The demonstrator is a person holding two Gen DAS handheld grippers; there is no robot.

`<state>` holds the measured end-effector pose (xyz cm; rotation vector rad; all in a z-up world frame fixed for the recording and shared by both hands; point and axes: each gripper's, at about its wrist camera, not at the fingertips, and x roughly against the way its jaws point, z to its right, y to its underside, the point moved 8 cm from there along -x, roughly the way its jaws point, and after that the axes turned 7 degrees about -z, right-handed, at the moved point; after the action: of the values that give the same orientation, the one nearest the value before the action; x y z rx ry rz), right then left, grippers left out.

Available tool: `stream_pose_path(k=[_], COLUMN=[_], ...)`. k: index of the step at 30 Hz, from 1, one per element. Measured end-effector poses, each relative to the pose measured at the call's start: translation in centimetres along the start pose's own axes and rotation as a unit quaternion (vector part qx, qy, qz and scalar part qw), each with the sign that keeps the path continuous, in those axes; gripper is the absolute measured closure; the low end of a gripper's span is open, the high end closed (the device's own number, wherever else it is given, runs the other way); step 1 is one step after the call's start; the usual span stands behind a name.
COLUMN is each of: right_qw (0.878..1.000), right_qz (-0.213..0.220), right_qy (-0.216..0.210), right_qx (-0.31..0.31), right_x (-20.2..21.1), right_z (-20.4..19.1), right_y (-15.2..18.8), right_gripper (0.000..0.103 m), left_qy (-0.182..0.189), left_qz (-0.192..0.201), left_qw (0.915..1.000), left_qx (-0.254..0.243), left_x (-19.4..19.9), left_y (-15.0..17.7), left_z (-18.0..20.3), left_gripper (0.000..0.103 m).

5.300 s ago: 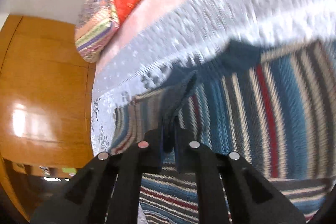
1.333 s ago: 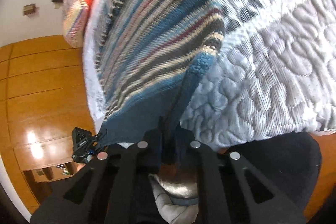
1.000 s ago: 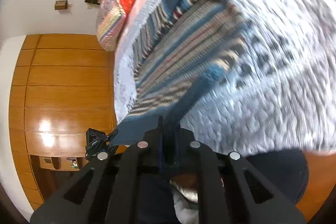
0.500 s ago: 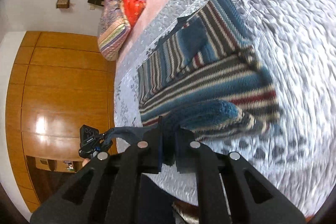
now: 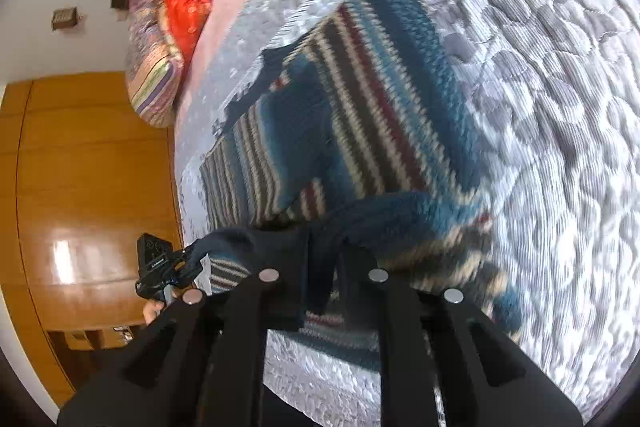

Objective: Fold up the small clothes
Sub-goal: 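Fold the hem up toward the collar with both grippers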

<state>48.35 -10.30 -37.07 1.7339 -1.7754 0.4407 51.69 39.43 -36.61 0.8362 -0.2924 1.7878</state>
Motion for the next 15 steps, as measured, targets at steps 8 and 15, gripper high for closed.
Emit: stream_pose_path(k=[8, 15], right_qw=[0.997, 0.986], right_qz=[0.019, 0.012], right_qy=[-0.01, 0.082], right_qx=[0.069, 0.144], right_x=[2.9, 1.0], right_z=[-2.1, -1.7], right_y=[-0.9, -1.8], right_gripper=[0.057, 0.057], left_qy=[0.03, -0.086], left_qz=[0.042, 0.043], left_qw=[0.9971, 0.9818], left_qx=[-0.056, -0.163], left_x=[3.7, 2.2], left_y=[0.1, -1.1], left_z=[1.2, 1.9], left_gripper=[0.047, 0.041])
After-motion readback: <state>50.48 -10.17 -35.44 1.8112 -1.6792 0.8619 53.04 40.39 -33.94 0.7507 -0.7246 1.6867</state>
